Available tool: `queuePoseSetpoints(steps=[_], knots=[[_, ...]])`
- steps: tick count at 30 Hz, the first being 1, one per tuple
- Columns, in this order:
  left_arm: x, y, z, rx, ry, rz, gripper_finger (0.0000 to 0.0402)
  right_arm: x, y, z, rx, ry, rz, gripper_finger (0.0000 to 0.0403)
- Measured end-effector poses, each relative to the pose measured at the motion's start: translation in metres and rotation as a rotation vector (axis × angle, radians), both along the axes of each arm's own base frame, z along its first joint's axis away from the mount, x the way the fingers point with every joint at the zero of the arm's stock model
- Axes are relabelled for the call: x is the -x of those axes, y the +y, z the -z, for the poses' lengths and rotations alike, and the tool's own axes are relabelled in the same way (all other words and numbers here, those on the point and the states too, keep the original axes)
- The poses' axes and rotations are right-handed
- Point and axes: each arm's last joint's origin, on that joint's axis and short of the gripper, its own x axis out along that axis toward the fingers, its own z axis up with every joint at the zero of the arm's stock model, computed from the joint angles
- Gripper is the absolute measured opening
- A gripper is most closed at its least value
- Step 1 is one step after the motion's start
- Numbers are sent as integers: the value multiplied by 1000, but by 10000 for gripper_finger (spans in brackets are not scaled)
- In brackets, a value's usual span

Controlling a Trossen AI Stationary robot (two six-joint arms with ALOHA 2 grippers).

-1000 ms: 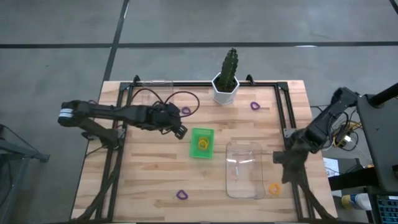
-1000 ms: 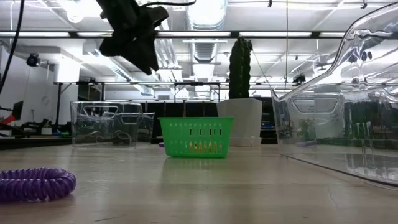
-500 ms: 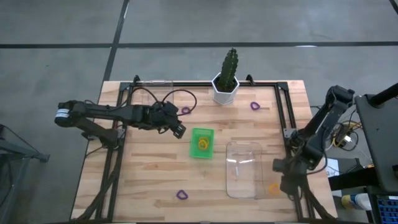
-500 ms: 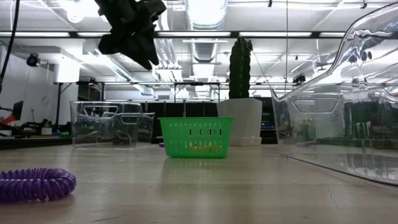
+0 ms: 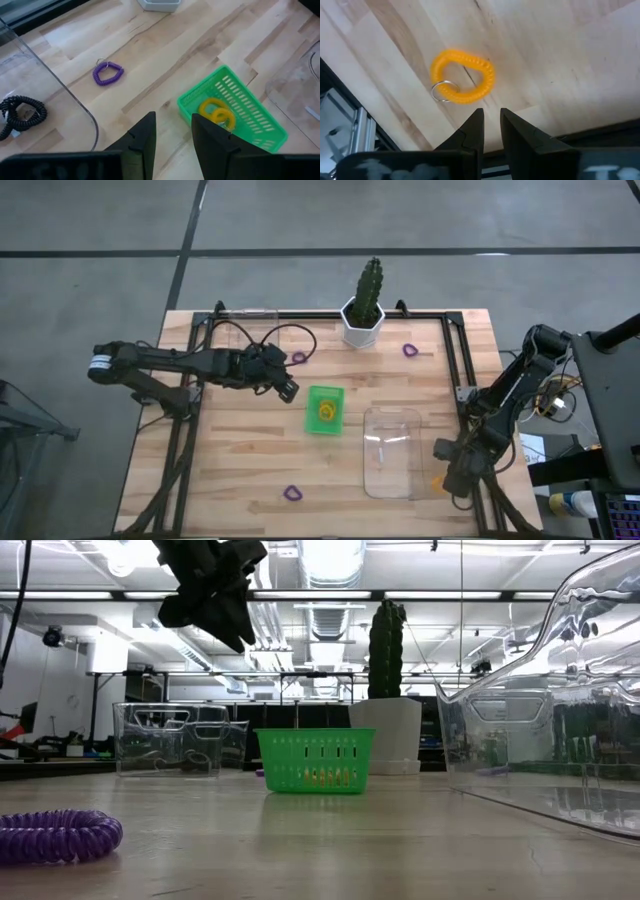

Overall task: Sort spring keychains
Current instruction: Put the orange spring keychain into the green bin

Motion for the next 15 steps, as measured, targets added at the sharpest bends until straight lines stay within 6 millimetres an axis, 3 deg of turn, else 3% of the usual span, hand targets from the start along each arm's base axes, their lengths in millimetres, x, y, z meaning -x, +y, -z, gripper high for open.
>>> queuePoseSetpoints(steps=[15], knots=[[0,-1,0,12,-5,5,117,-1,2,-1,-23,-13,8,59]])
